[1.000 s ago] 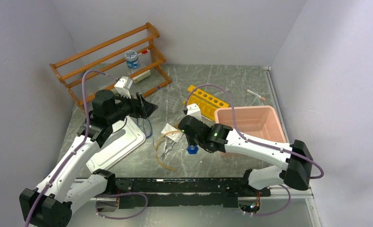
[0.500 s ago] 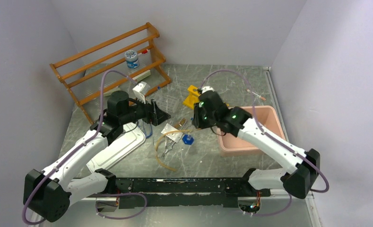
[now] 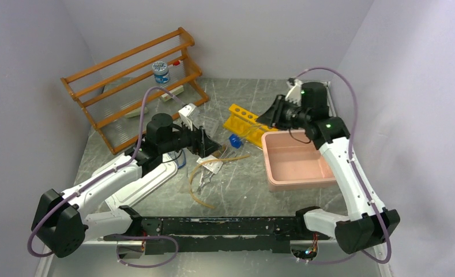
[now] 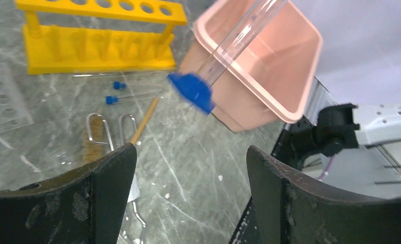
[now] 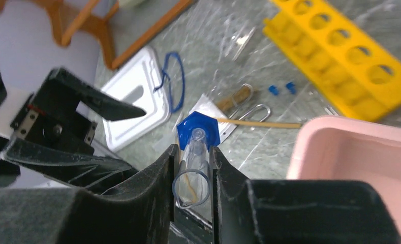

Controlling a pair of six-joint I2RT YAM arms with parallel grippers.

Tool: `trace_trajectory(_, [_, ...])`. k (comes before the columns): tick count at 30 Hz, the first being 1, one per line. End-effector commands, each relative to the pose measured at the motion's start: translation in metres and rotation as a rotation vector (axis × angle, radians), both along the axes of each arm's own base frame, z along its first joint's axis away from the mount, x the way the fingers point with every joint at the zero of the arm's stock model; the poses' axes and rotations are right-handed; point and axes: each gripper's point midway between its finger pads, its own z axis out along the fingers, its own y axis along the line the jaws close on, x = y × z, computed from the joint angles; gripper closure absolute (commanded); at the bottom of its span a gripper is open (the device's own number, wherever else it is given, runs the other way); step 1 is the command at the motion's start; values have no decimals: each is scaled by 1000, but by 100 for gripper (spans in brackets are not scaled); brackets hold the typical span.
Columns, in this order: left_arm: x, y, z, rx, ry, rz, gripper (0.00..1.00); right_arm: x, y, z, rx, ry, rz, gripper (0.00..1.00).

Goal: Organize the chemistry lab equipment

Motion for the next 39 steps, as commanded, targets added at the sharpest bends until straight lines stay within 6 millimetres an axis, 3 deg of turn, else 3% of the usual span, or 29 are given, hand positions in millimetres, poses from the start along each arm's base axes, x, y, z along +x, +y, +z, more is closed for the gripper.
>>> trace_trajectory(1, [24,3,28,-38,-80,117,17,5,-37,30,109,-9,-77,80])
trace_trajectory(4, [29,4,30,-46,-80,149,17,9,-76,31,96,9,-222,80])
trace_trajectory(9, [31,8,18,12,-54,159,17,5,-125,32,37,31,-447,83])
trace_trajectory(13, [32,18,7,94,-70,180,17,-5,-153,36,-15,42,-599,85])
trace_trajectory(17, [34,27,-3,163,-88,194,17,-22,-171,18,-98,128,-694,86])
trace_trajectory(24, [33,29,-20,185,-79,192,17,-44,-179,-47,-156,315,-759,86])
trace_trajectory(27, [33,29,-25,191,-69,193,17,-32,-172,-80,-101,350,-759,86])
trace_trajectory(33, [42,20,-22,154,-78,194,17,13,-156,-136,69,401,-772,86])
trace_trajectory(39, [49,18,-21,178,-67,204,17,23,-163,-175,108,458,-809,79])
